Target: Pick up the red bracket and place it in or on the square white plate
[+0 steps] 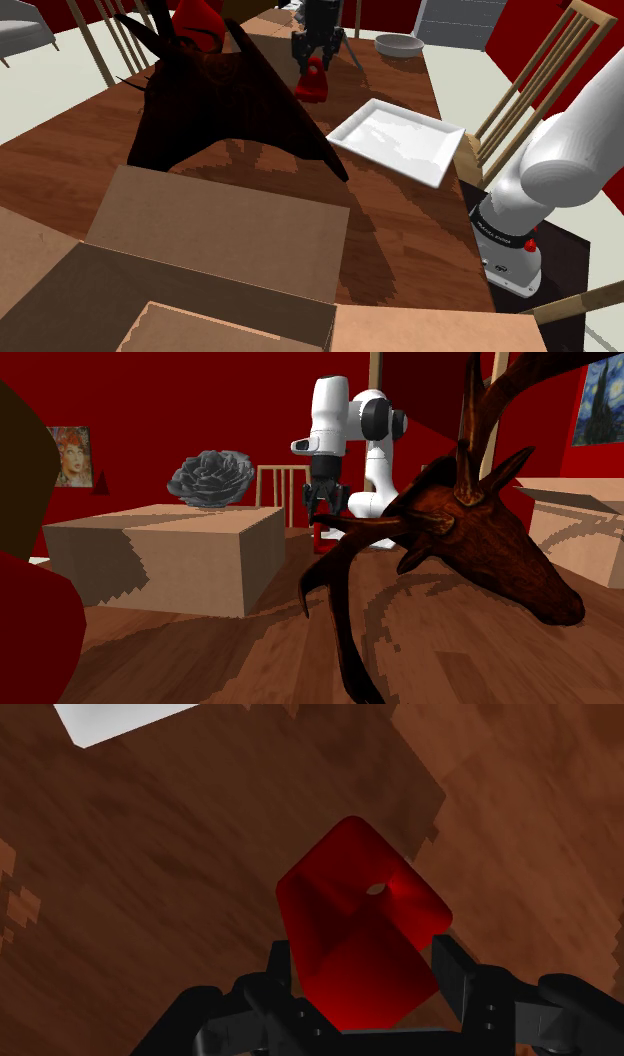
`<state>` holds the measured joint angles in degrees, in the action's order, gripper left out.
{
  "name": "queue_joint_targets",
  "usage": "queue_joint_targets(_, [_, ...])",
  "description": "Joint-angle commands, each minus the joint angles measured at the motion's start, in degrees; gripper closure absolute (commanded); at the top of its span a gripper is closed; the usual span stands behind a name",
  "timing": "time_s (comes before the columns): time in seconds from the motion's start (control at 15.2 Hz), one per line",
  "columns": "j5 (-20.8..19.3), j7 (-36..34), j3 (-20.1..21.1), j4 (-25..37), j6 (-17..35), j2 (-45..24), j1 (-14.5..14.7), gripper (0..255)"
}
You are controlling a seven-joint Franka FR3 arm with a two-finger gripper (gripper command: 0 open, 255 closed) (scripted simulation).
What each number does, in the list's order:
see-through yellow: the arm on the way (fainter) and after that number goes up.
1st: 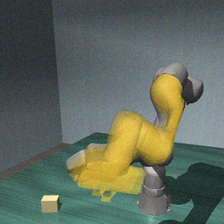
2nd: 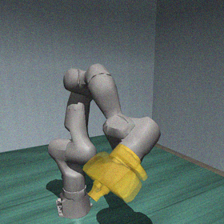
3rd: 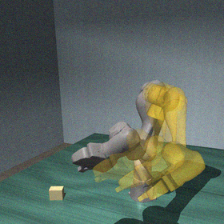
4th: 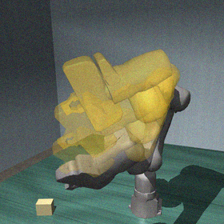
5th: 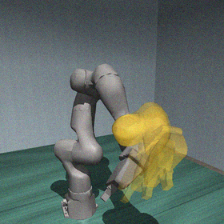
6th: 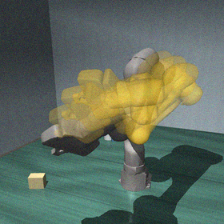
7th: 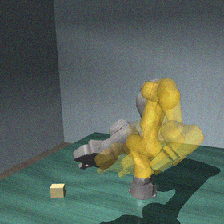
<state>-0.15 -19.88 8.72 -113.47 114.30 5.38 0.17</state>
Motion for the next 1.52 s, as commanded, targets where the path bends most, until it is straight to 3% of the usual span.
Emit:
queue_joint_targets(0.0, [0.02,-0.07,0.05,1.46,-1.59,0.14,0.04,255])
queue_joint_targets(0.73, [0.05,0.04,0.00,9.19,-9.43,0.24,0.01,255])
queue_joint_targets(1.45, [3.18,1.64,-1.33,-12.59,-12.87,25.62,1.04,255])
